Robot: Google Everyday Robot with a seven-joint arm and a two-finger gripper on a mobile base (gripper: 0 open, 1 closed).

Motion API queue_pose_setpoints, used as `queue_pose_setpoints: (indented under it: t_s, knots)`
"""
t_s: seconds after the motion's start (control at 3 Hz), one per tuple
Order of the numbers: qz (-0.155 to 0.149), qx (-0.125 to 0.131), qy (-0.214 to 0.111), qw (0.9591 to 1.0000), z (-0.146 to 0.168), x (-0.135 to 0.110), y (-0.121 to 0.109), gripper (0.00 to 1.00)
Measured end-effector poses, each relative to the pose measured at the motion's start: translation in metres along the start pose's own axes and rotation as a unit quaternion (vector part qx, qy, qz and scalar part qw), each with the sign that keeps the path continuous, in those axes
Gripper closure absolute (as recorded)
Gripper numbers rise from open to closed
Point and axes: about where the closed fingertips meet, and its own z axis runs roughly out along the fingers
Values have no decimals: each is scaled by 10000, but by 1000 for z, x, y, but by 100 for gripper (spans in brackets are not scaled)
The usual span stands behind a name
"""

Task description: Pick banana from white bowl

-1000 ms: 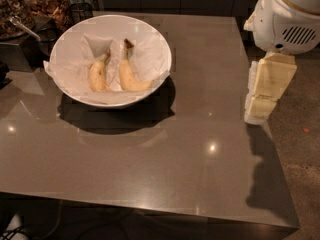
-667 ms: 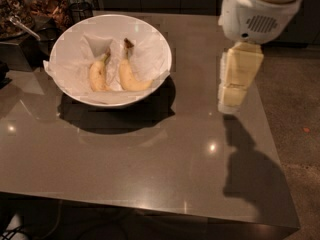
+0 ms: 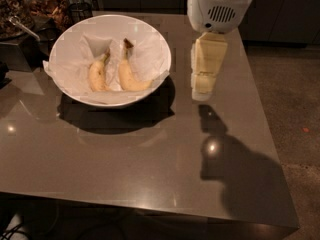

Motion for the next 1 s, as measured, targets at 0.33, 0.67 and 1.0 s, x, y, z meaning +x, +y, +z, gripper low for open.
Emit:
queue_pose_setpoints:
  t_s: [0.33,0.67,1.0]
  knots:
    - [167,-27,-175,9997,2,-10,-11,0]
    - [222,-240,-268,9991,15,-32,-28,0]
    - [229,-429,-390,9981,30,-52,-46,15]
